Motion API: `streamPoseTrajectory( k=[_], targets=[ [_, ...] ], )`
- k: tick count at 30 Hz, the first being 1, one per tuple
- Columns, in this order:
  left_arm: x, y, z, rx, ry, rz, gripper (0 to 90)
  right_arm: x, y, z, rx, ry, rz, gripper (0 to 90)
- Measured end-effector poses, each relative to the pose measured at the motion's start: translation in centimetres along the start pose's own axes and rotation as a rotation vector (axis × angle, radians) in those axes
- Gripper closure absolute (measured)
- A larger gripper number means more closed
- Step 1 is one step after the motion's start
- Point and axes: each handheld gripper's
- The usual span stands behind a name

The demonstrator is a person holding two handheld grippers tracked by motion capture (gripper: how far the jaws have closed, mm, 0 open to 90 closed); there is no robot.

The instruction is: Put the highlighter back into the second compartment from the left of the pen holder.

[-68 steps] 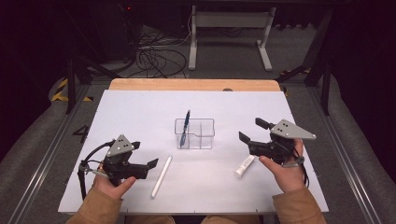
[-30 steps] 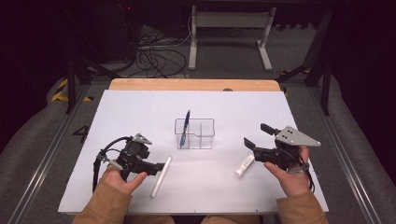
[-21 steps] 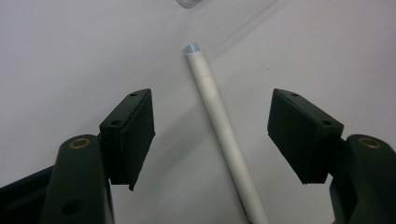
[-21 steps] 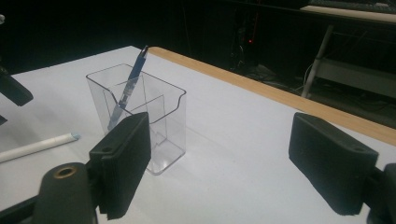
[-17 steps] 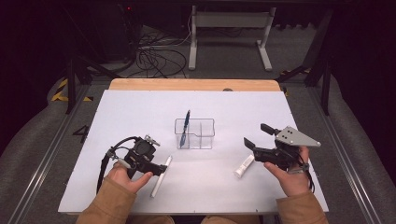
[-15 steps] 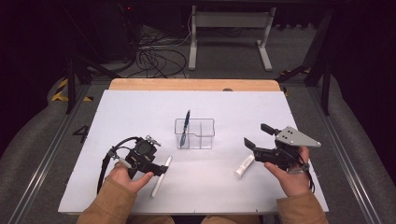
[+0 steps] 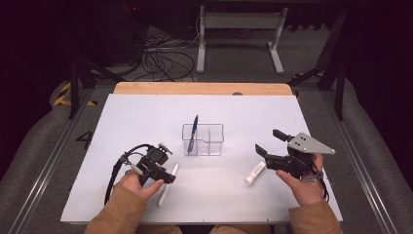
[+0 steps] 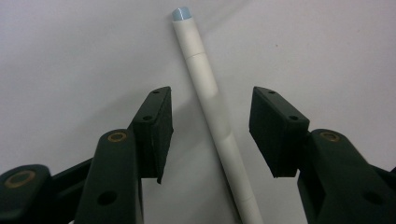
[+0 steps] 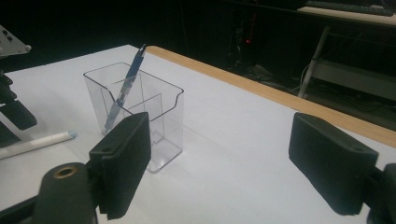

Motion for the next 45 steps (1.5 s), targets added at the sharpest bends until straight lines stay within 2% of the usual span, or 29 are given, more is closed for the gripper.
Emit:
streamPoseTrajectory(
  k=[3,9,15,24,29,33,39,42,45],
  targets=[
    [-0.2,0.3,-0.1,0.011,-0.006,-0.01,53.2,0.0,0.1,0.0,-0.001,-0.001,-0.003,21.4],
    [-0.3,1.1,-0.3,0.025,-0.043,-0.036,60.0,0.1,0.2,-0.1,0.002,-0.004,-0.003,21.4],
    [-0.3,1.4,-0.5,0.029,-0.064,-0.042,63.4,0.1,0.1,0.0,0.004,-0.001,0.001,21.4],
    [-0.4,1.6,0.1,-0.018,-0.08,-0.043,67.6,0.1,0.1,0.0,0.004,-0.004,0.001,21.4],
    [-0.5,1.6,0.4,-0.061,-0.087,-0.051,76.6,0.1,0.0,-0.1,0.0,-0.006,0.003,21.4],
    [-0.5,1.6,0.4,-0.039,-0.091,-0.052,78.1,0.2,0.0,0.0,-0.001,-0.006,0.003,21.4],
    [-0.6,1.4,0.5,-0.021,-0.069,-0.043,78.2,0.3,0.2,0.0,-0.001,-0.005,-0.003,21.4],
    [-0.5,0.7,0.6,-0.026,-0.061,-0.007,78.2,0.3,0.1,0.0,0.0,-0.006,-0.001,21.4],
    [-0.5,-0.2,0.8,-0.037,-0.034,0.044,78.3,0.3,0.2,0.0,0.0,-0.006,-0.001,21.4]
  ],
)
Point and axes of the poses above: each handheld gripper's, and its own axes: y roughly forward along the jaws, x roughly out of its underside, z roughly to its right, and after that the axes turned 11 degrees about y, right-handed
